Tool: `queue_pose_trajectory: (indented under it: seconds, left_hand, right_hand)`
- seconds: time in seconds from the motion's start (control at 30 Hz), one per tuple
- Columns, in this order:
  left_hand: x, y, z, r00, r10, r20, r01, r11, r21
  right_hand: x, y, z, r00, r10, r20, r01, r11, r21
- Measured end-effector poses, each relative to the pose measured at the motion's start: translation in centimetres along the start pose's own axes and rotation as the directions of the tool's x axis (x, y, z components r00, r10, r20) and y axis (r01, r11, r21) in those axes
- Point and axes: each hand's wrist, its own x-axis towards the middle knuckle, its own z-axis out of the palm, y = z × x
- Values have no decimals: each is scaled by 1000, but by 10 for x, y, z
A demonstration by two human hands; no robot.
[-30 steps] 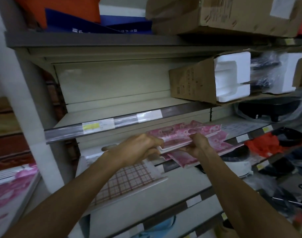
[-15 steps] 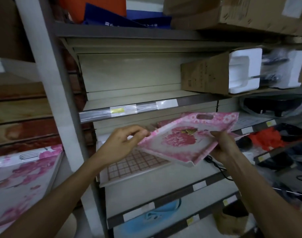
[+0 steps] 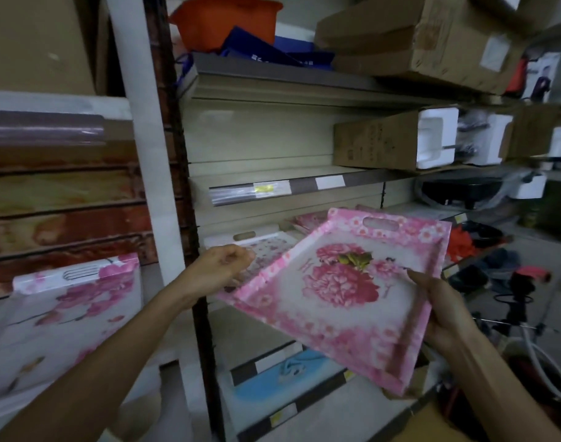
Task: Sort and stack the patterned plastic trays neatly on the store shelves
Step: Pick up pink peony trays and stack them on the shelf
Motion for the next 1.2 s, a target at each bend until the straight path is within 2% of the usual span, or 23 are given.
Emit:
queue_pose_trajectory:
  seconds: [0.07,0.2,0.4,0.5,0.7,0.83,0.97,1.07,1.2]
  left_hand:
    - [-15,-6,-9,997,-65,45,68,996,-62]
    - [-51,-23,-23,988,-85,125,91,995,-47]
    - [-120,-39,-37,966,-74,247,161,921,-354]
    - [-152,-48,-46,987,-85,133,134,899,-416]
    - [-204,-77,-81,980,-137,-142,72,919,-387]
    - [-229,-94,-109,922,-228,-314,98,920,-380]
    - [-248,-107,-134,885,-242,-397,75,917,-391]
    - [-257,-113,-147,828,-285,-483,84,914,-396]
    - [-256,-123,-163,762,-367,-533,124,892,-436]
  right_hand:
    - [-22,12,6,1000,-14,-6,14,1000,5]
    - [-62,35,22,1000,-9,1,9,1000,5]
    - [-108,68,58,1000,-2,24,3,999,-40]
    - [-117,80,80,996,12,89,-6,998,-68]
    - [-104,103,139,975,42,218,-9,989,-148]
    - [-86,123,184,947,66,313,-17,988,-155]
    - [-64,145,222,902,134,411,-63,981,-182]
    - [-49,163,248,875,177,451,-104,978,-182]
    - [-32,184,276,865,161,475,-60,973,-221]
